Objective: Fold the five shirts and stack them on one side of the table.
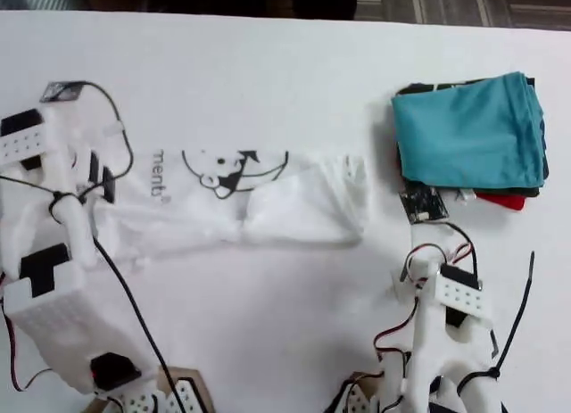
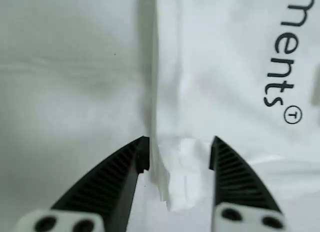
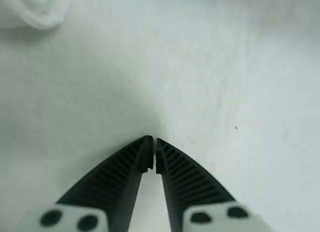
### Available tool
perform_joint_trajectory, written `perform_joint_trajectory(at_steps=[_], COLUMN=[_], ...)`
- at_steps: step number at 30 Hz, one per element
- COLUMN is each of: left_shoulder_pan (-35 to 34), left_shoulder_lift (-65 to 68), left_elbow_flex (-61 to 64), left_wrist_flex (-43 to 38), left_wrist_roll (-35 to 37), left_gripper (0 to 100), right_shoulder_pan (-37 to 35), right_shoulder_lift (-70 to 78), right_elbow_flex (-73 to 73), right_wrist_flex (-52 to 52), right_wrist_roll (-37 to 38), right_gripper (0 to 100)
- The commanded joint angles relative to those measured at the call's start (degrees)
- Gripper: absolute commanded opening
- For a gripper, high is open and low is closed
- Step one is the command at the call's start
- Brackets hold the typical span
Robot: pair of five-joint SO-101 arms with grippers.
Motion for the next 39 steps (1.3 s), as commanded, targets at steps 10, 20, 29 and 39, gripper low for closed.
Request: perform_joint_trajectory(at_steps=[10, 20, 29, 39], left_shoulder_pan=[-1.05, -0.26, 2.29, -8.88], left_shoulder_lift=[18.46, 33.23, 40.26, 37.89], left_elbow_flex=[-14.99, -32.48, -44.35, -44.79], left_wrist_flex=[0.7, 12.4, 21.54, 21.27], left_wrist_roll=[5.27, 5.63, 5.54, 0.62], left_gripper=[26, 26, 4, 3], right_shoulder_pan=[0.48, 0.48, 0.48, 0.48], right_shoulder_lift=[-1.45, -1.45, -1.45, -1.45], right_elbow_flex=[0.09, 0.09, 0.09, 0.09], right_wrist_flex=[-1.19, -1.27, -1.27, -1.27], right_wrist_roll=[0.18, 0.18, 0.18, 0.18], right_gripper=[2.2, 2.2, 2.2, 2.2])
